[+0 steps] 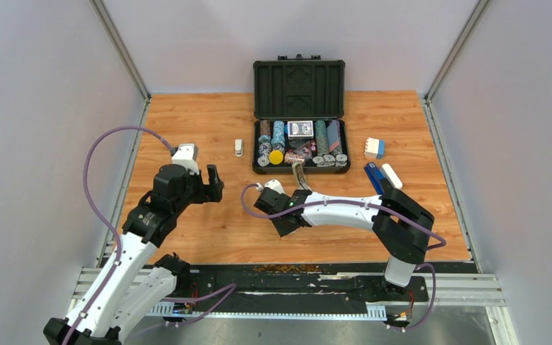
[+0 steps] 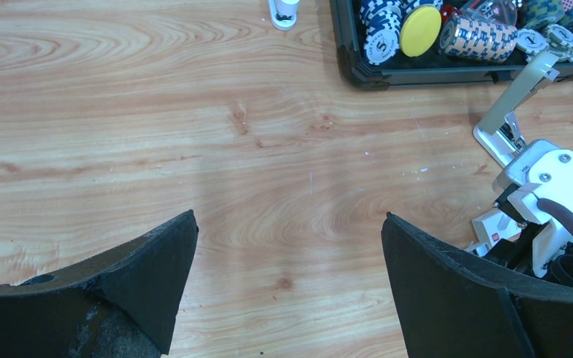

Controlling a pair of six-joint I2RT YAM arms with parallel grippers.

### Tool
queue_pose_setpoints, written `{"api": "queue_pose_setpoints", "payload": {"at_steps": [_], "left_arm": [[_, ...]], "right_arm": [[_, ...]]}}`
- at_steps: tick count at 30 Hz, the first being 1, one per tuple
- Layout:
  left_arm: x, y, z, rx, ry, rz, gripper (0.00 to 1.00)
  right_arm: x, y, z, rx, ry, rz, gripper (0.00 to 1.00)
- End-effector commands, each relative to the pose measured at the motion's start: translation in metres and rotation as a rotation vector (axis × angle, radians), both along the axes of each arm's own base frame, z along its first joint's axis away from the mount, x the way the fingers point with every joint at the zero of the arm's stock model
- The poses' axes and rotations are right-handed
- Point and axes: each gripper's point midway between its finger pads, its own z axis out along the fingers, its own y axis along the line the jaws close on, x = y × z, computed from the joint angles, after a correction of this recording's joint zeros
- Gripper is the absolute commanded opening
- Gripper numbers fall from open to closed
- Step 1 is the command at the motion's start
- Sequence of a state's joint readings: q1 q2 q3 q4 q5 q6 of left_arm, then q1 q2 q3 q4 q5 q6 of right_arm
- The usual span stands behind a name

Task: Load the staples into the stapler

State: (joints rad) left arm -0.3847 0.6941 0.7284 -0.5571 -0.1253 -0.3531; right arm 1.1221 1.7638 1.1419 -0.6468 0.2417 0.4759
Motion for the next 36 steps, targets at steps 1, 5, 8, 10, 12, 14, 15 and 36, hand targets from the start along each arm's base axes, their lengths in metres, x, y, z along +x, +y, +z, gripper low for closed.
{"api": "queue_pose_setpoints", "payload": {"at_steps": [1,5,8,10,12,14,15,36], "left_arm": [[0.006,-0.002,0.011,-0.001,-0.046,-0.007,1.0],[0.006,-0.002,0.01,-0.002,-0.043,-0.009,1.0],[0.006,-0.003,0.01,-0.003,-0.043,-0.01,1.0],[0.006,-0.003,0.01,-0.002,-0.042,-0.011,1.0],[0.006,-0.003,0.009,-0.003,-0.04,-0.014,1.0],[0.006,-0.004,0.009,-0.005,-0.04,-0.015,1.0],[0.006,-0.004,0.009,-0.005,-0.04,-0.016,1.0],[0.004,-0.028,0.007,-0.07,-0.028,-0.131,1.0]], "right_arm": [[0.008,-0.001,0.004,0.019,-0.025,-0.053,0.24],[0.009,-0.005,0.005,0.032,-0.025,-0.072,0.24],[0.008,-0.007,0.003,0.038,-0.016,-0.08,0.24],[0.008,-0.008,0.001,0.042,-0.01,-0.087,0.23],[0.008,-0.007,0.001,0.05,-0.006,-0.088,0.23],[0.007,-0.006,0.0,0.053,0.0,-0.085,0.23],[0.007,-0.004,-0.001,0.058,0.006,-0.08,0.24],[0.011,0.001,0.035,0.178,-0.071,-0.039,0.13]]}}
